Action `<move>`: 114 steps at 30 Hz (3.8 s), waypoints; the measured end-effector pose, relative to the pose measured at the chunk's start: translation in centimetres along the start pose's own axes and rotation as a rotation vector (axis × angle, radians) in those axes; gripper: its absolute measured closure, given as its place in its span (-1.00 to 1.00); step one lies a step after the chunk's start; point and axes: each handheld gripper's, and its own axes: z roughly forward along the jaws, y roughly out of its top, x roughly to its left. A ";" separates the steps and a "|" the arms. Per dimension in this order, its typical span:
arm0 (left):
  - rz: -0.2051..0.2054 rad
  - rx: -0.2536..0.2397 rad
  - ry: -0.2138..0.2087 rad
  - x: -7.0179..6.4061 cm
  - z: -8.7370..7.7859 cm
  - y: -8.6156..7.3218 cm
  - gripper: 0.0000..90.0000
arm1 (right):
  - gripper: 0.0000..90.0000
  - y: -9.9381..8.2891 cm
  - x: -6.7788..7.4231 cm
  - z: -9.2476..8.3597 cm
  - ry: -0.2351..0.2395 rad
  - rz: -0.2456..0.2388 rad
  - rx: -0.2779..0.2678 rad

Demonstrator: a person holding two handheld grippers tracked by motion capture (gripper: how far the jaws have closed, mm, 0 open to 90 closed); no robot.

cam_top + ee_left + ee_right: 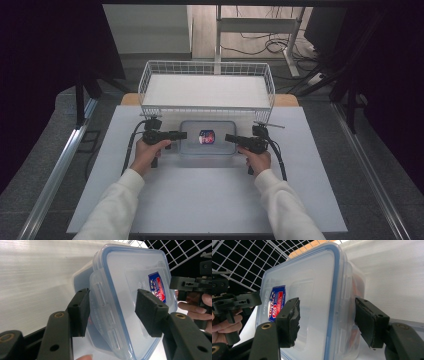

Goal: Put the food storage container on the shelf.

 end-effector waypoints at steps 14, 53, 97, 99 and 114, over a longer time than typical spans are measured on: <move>0.212 -0.010 0.139 -4.3 -3.3 -2.6 -0.26 | -0.40 -1.7 3.3 -4.2 -0.121 -0.287 -0.030; 0.353 0.120 0.179 -8.9 -8.5 -12.9 -0.34 | 0.97 -8.0 8.6 0.3 -0.141 -0.716 0.216; 0.349 0.111 0.188 -8.3 -8.7 -12.7 -0.36 | 0.97 -2.2 8.2 5.8 -0.310 -0.590 0.132; 0.344 0.109 0.188 -8.2 -8.7 -12.6 -0.36 | 0.97 -1.9 8.0 5.9 -0.315 -0.579 0.127; 0.346 0.106 0.192 -8.0 -8.7 -12.5 -0.36 | 0.97 -0.8 7.3 6.4 -0.336 -0.544 0.124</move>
